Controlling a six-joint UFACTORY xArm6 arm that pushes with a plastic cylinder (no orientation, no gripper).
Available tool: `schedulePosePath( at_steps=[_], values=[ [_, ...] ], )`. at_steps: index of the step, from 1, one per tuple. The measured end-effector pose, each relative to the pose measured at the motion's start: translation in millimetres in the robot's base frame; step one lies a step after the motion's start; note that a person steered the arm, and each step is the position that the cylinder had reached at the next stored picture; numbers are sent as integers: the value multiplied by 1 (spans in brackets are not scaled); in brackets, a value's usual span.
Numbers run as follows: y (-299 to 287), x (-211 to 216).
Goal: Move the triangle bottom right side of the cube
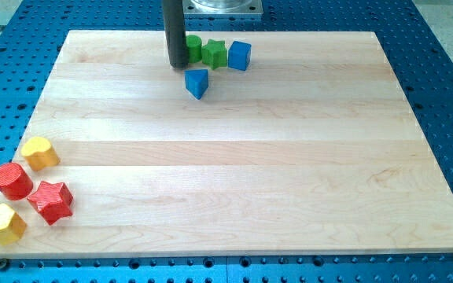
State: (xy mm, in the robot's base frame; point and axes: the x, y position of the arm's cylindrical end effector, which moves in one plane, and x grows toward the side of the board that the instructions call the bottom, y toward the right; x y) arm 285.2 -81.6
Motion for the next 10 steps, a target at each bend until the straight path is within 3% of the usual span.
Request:
schedulePosePath(
  at_steps=[4, 7, 8, 10],
  values=[
    [33, 86],
    [54, 81],
    [75, 49],
    [104, 98]
  ],
)
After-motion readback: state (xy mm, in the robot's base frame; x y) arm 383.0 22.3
